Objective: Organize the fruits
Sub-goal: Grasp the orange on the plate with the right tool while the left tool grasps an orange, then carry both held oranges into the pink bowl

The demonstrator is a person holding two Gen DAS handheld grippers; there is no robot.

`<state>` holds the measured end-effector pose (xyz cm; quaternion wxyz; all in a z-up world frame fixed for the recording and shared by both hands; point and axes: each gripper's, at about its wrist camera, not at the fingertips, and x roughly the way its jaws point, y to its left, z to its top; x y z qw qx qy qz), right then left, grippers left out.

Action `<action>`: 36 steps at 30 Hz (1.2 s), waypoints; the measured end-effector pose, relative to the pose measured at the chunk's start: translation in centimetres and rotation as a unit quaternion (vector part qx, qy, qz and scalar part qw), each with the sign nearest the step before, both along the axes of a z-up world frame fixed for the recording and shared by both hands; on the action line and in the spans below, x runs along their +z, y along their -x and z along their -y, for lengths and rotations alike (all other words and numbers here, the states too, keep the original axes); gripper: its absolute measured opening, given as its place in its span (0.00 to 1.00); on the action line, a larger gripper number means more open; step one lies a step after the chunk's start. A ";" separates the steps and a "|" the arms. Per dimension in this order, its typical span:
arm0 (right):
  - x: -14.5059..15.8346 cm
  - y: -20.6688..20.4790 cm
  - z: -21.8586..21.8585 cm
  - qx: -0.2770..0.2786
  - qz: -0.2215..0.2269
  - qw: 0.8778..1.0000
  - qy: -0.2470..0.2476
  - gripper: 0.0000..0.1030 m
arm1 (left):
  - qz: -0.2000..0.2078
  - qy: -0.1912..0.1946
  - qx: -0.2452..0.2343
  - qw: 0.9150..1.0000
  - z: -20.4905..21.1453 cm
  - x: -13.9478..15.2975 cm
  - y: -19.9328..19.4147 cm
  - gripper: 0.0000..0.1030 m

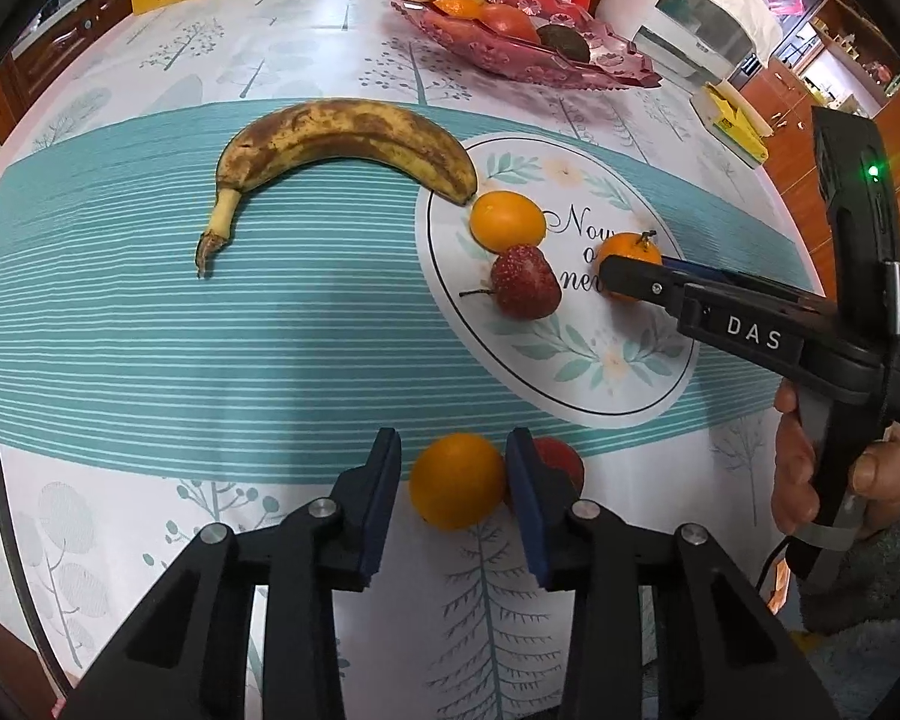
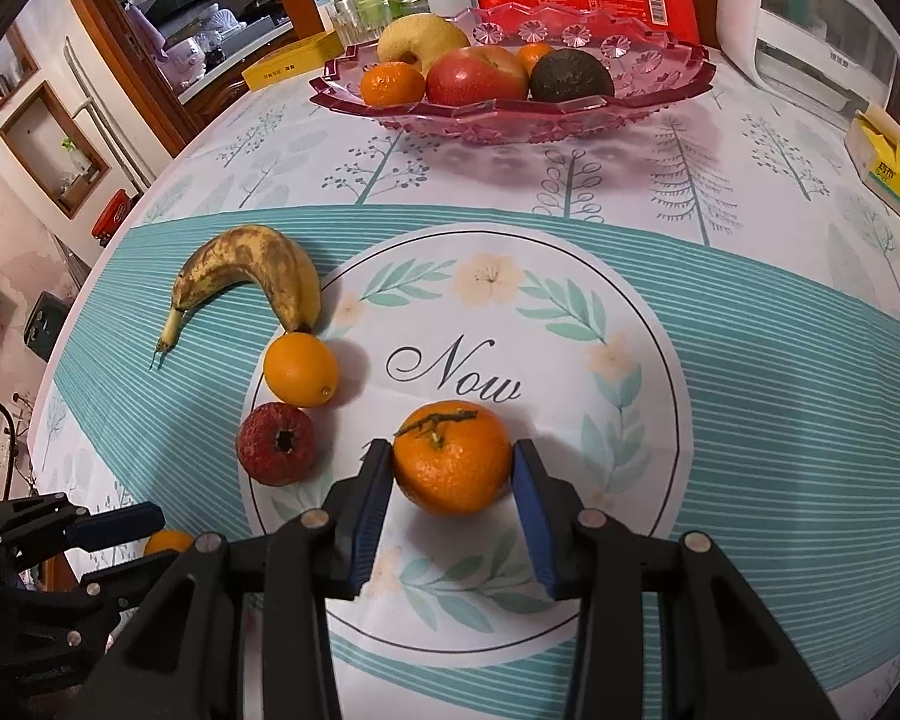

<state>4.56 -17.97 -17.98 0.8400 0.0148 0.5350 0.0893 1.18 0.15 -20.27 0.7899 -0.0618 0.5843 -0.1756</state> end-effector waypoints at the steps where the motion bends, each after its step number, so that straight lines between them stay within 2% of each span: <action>1: 0.0 0.0 0.0 0.000 0.000 1.000 0.001 0.39 | -0.002 0.001 -0.001 1.000 -0.1 0.0 0.1 0.34; 14: 0.0 0.0 -0.4 0.005 -0.001 1.000 0.000 0.39 | -0.042 0.031 -0.002 0.999 -0.1 -1.1 0.6 0.34; 22: 0.2 0.5 -0.7 0.011 0.003 1.000 -0.003 0.38 | -0.031 0.032 0.011 0.999 -0.4 -0.9 0.6 0.32; 26: 1.1 0.9 -1.0 0.014 0.012 1.000 -0.004 0.38 | -0.009 0.025 0.020 0.999 -0.7 0.5 0.3 0.32; 32: 3.4 2.1 -1.2 0.005 0.038 0.999 -0.022 0.38 | 0.031 0.026 0.017 0.999 -0.7 4.2 -0.8 0.32; 36: 4.7 2.7 -1.6 0.000 0.046 0.998 -0.037 0.38 | 0.050 0.007 0.004 0.999 -0.1 6.8 -2.2 0.32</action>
